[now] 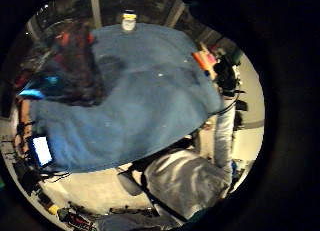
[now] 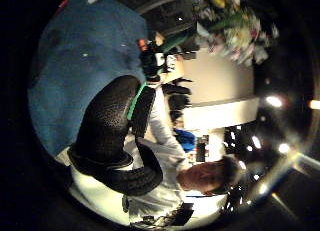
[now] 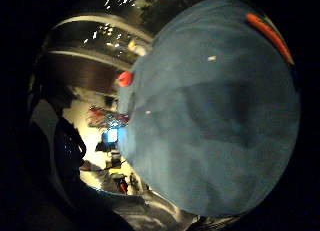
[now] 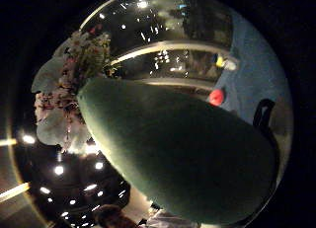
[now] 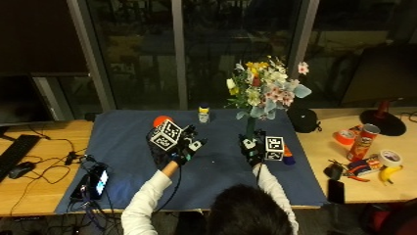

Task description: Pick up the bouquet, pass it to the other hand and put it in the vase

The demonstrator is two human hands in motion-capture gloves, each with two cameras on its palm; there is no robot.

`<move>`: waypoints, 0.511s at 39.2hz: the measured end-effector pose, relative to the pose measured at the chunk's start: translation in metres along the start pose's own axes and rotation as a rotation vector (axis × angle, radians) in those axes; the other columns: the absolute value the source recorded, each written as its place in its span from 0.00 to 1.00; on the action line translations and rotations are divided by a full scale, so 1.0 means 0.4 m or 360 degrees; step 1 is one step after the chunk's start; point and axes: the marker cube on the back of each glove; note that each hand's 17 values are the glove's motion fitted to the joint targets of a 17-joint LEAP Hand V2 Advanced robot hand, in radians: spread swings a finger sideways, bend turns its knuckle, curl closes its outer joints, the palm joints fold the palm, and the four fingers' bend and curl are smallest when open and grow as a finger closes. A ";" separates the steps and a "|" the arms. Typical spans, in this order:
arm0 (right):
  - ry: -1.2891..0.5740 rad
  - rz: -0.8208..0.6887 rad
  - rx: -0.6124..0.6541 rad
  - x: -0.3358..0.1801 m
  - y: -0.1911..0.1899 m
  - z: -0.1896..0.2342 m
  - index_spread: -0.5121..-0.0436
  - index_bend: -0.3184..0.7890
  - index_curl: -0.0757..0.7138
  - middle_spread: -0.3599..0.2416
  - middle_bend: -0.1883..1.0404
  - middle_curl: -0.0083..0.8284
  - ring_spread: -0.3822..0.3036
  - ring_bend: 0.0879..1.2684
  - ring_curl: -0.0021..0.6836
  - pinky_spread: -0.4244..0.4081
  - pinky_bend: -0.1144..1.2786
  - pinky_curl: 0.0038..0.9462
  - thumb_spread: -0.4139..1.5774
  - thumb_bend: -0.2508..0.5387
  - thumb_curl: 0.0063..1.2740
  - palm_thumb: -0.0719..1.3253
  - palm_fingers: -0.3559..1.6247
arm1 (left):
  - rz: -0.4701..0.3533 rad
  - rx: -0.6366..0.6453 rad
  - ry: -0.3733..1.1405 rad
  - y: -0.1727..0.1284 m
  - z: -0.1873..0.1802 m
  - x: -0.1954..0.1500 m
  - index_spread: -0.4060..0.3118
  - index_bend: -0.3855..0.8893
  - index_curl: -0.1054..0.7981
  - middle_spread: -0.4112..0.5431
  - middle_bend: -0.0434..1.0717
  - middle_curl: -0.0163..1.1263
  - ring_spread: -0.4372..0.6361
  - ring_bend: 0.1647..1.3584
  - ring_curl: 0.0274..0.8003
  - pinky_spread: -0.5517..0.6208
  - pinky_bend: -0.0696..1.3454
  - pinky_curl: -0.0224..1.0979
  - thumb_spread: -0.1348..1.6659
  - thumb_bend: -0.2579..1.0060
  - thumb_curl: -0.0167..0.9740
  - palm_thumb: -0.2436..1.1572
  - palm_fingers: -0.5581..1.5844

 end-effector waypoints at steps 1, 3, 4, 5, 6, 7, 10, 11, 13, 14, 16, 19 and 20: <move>-0.0060 -0.0038 -0.0024 -0.014 0.006 0.015 0.65 0.81 0.77 0.35 0.84 0.78 0.29 0.75 0.82 0.24 0.61 0.53 0.64 0.29 0.37 0.70 0.90 | -0.0015 0.0020 0.0076 -0.014 0.004 0.009 0.69 0.42 0.40 0.76 0.20 0.30 0.78 0.42 0.30 0.80 0.41 0.31 0.71 0.20 0.31 0.34 0.31; -0.0154 -0.0100 -0.0069 -0.038 0.019 0.045 0.65 0.84 0.79 0.36 0.84 0.78 0.29 0.75 0.82 0.24 0.61 0.53 0.66 0.31 0.37 0.71 0.90 | -0.0048 0.0083 0.0228 -0.043 0.011 0.030 0.70 0.42 0.40 0.76 0.20 0.30 0.78 0.42 0.30 0.80 0.40 0.31 0.71 0.20 0.31 0.35 0.31; -0.0184 -0.0117 -0.0087 -0.046 0.026 0.060 0.66 0.85 0.79 0.36 0.84 0.78 0.29 0.75 0.83 0.24 0.61 0.53 0.66 0.30 0.37 0.71 0.90 | -0.0062 0.0118 0.0297 -0.056 0.015 0.042 0.70 0.42 0.40 0.76 0.21 0.30 0.78 0.42 0.30 0.81 0.38 0.31 0.71 0.20 0.32 0.36 0.30; -0.0204 -0.0128 -0.0102 -0.053 0.032 0.073 0.66 0.86 0.79 0.36 0.84 0.78 0.29 0.75 0.83 0.25 0.61 0.53 0.67 0.33 0.37 0.73 0.90 | -0.0073 0.0146 0.0361 -0.066 0.020 0.053 0.71 0.42 0.41 0.76 0.22 0.30 0.78 0.42 0.30 0.81 0.38 0.31 0.70 0.20 0.32 0.37 0.30; -0.0215 -0.0140 -0.0113 -0.058 0.037 0.085 0.66 0.86 0.80 0.36 0.84 0.78 0.30 0.75 0.83 0.25 0.61 0.54 0.66 0.33 0.38 0.75 0.90 | -0.0079 0.0163 0.0418 -0.076 0.025 0.064 0.71 0.42 0.41 0.76 0.22 0.31 0.78 0.42 0.31 0.81 0.37 0.31 0.70 0.20 0.32 0.37 0.30; -0.0218 -0.0156 -0.0120 -0.060 0.041 0.095 0.66 0.85 0.80 0.36 0.85 0.78 0.30 0.76 0.83 0.25 0.61 0.54 0.66 0.34 0.39 0.76 0.90 | -0.0082 0.0169 0.0468 -0.084 0.030 0.073 0.71 0.43 0.41 0.76 0.22 0.31 0.78 0.42 0.30 0.82 0.37 0.30 0.70 0.21 0.33 0.39 0.30; -0.0194 -0.0189 -0.0128 -0.061 0.049 0.124 0.67 0.85 0.81 0.37 0.85 0.78 0.30 0.77 0.83 0.25 0.62 0.54 0.64 0.33 0.41 0.77 0.89 | -0.0084 0.0136 0.0610 -0.109 0.054 0.099 0.72 0.43 0.42 0.76 0.21 0.31 0.78 0.41 0.30 0.82 0.36 0.30 0.69 0.21 0.34 0.43 0.30; -0.0179 -0.0186 -0.0129 -0.060 0.052 0.135 0.67 0.85 0.82 0.37 0.86 0.78 0.30 0.77 0.83 0.25 0.62 0.54 0.63 0.32 0.41 0.78 0.89 | -0.0082 0.0113 0.0657 -0.118 0.066 0.109 0.73 0.43 0.42 0.76 0.21 0.31 0.78 0.41 0.30 0.82 0.36 0.30 0.69 0.21 0.34 0.44 0.30; -0.0143 -0.0191 -0.0138 -0.057 0.059 0.160 0.67 0.84 0.82 0.37 0.86 0.78 0.30 0.77 0.83 0.25 0.63 0.54 0.62 0.31 0.43 0.78 0.89 | -0.0070 0.0054 0.0732 -0.136 0.091 0.130 0.74 0.42 0.42 0.77 0.21 0.31 0.79 0.41 0.30 0.83 0.35 0.30 0.69 0.21 0.35 0.46 0.30; -0.0124 -0.0221 -0.0150 -0.056 0.063 0.173 0.67 0.84 0.83 0.38 0.86 0.78 0.30 0.77 0.83 0.25 0.63 0.55 0.62 0.31 0.43 0.78 0.88 | -0.0060 0.0023 0.0758 -0.142 0.104 0.140 0.75 0.42 0.42 0.77 0.21 0.31 0.79 0.41 0.30 0.83 0.35 0.30 0.69 0.21 0.35 0.46 0.31; -0.0078 -0.0308 -0.0187 -0.050 0.070 0.197 0.67 0.84 0.83 0.38 0.86 0.78 0.30 0.78 0.83 0.26 0.63 0.55 0.61 0.31 0.44 0.79 0.88 | -0.0031 -0.0030 0.0800 -0.151 0.128 0.161 0.76 0.42 0.42 0.77 0.22 0.31 0.79 0.41 0.30 0.83 0.34 0.30 0.68 0.20 0.36 0.48 0.31; 0.0040 -0.0267 -0.0243 -0.025 0.080 0.229 0.67 0.84 0.84 0.38 0.87 0.78 0.30 0.78 0.83 0.26 0.63 0.55 0.59 0.30 0.46 0.79 0.88 | 0.0019 -0.0065 0.0862 -0.158 0.163 0.190 0.77 0.41 0.42 0.77 0.22 0.31 0.78 0.42 0.30 0.82 0.34 0.29 0.67 0.19 0.36 0.48 0.32; 0.0100 -0.0263 -0.0252 -0.015 0.082 0.238 0.67 0.84 0.84 0.38 0.87 0.78 0.30 0.78 0.83 0.26 0.63 0.55 0.59 0.30 0.46 0.79 0.88 | 0.0030 -0.0063 0.0878 -0.161 0.173 0.196 0.77 0.41 0.42 0.77 0.21 0.31 0.78 0.42 0.31 0.82 0.33 0.29 0.66 0.18 0.36 0.48 0.32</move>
